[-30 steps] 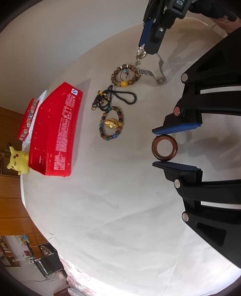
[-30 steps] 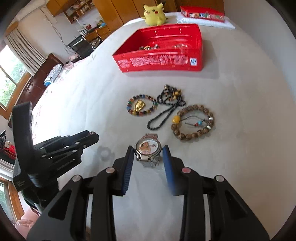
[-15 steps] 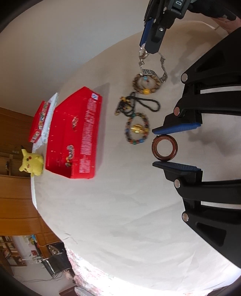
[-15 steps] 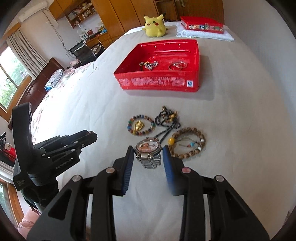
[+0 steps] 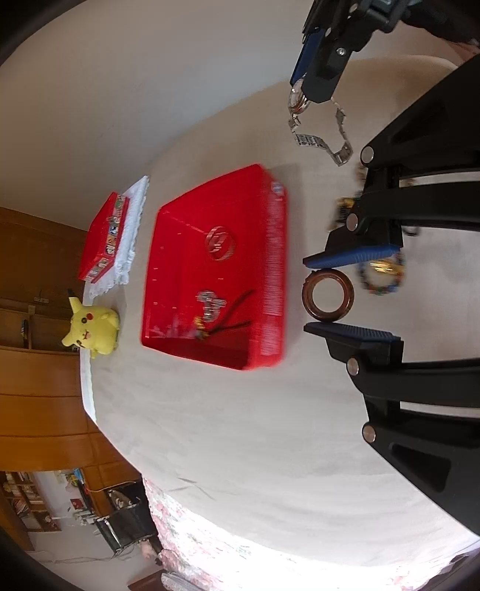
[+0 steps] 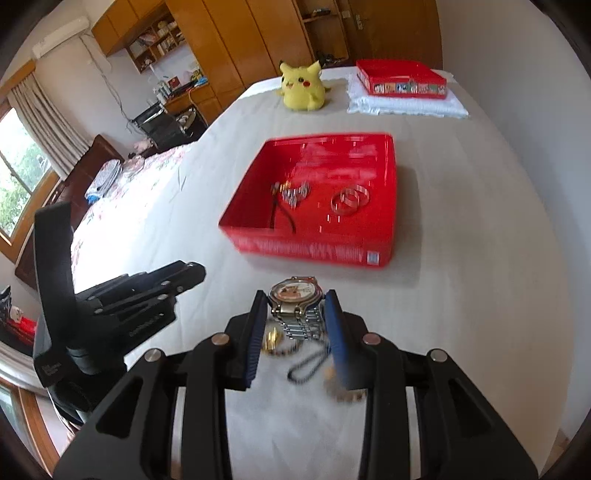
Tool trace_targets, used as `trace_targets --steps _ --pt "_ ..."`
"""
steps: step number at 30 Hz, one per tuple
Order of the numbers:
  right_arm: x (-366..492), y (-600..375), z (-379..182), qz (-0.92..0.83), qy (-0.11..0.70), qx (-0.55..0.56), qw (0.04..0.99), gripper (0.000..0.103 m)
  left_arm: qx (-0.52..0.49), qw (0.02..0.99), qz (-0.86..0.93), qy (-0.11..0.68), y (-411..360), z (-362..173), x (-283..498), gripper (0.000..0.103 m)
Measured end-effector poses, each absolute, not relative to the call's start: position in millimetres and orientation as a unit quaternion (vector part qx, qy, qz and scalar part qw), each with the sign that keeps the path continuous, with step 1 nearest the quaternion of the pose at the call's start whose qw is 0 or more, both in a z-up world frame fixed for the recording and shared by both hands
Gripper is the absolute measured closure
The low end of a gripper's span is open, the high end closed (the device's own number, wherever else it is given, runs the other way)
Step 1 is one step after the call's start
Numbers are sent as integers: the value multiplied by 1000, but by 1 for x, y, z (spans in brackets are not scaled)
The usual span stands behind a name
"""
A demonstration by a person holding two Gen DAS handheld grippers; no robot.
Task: Organize jewelry
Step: 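Lift the ring and watch with both grippers toward the red box, then lower the ring and watch into the red box and open both grippers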
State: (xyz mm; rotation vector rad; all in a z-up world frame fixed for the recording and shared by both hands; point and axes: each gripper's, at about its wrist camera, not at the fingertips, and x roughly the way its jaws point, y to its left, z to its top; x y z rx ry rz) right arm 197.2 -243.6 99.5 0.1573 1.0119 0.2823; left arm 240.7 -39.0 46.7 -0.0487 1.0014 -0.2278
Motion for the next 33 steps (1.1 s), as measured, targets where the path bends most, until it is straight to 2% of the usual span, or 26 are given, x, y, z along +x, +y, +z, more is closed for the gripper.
trace_targets --steps 8,14,29,30,32,33 --pt "286 -250 89 113 485 95 862 72 -28 865 -96 491 -62 35 326 74" --pt "350 -251 52 93 501 90 856 72 -25 860 -82 503 -71 10 378 74" --pt "410 -247 -15 84 530 94 839 70 -28 842 -70 535 -80 -49 437 73" --pt "411 -247 -16 82 530 93 839 69 -30 839 -69 539 -79 -50 438 72" --pt "408 -248 -15 82 525 90 842 66 -37 835 -68 545 -77 -51 441 57" --pt "408 -249 -13 82 523 91 844 64 -40 835 -67 544 -75 -51 440 57"
